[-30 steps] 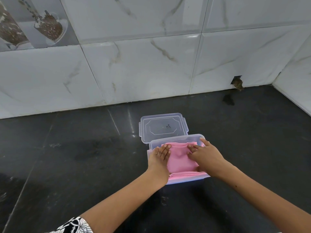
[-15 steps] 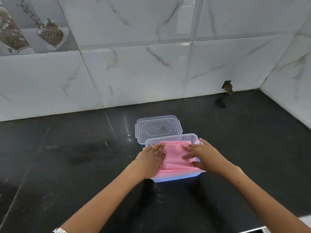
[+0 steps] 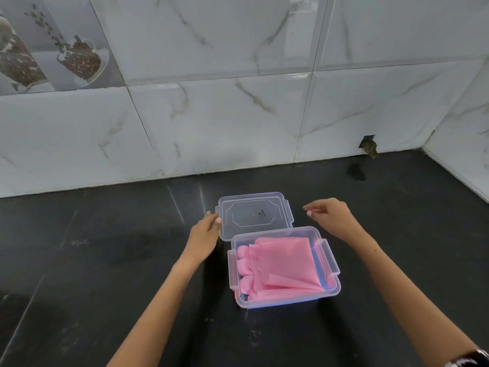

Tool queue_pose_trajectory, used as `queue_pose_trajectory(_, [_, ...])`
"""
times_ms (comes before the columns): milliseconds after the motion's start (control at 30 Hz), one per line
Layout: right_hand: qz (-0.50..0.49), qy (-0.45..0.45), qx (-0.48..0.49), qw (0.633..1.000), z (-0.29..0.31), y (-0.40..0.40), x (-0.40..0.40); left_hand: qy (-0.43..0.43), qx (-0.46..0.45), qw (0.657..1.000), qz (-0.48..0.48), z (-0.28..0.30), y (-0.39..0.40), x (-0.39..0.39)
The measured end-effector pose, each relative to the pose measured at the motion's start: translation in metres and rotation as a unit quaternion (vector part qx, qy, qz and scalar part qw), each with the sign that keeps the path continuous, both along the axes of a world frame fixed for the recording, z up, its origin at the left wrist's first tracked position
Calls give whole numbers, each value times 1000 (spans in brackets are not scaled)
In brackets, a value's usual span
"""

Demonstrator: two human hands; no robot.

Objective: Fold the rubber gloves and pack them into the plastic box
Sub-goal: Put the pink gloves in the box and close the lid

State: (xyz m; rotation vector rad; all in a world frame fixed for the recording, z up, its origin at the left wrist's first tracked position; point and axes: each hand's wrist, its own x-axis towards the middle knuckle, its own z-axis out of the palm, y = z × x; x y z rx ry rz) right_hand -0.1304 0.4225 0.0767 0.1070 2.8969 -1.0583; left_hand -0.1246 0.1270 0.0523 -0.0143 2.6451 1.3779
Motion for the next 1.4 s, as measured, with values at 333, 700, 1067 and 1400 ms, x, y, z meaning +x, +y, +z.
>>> queue_pose_trajectory(333, [-42,-161,-108,980,-42,-14,-39,-106,129,983,82,-22,18,-9])
queue_pose_trajectory(700, [-53,-164,-237,956,-33,-7,-23,-24,163,976,143,-4,12,1])
queue_pose_trajectory(1067, [-62,154,-284,944,34,-23,26,107,125,968,188,49,0,34])
queue_pose_trajectory(1400, [-116,198,-255,939,56,-19,84,217,164,942,199,76,21,87])
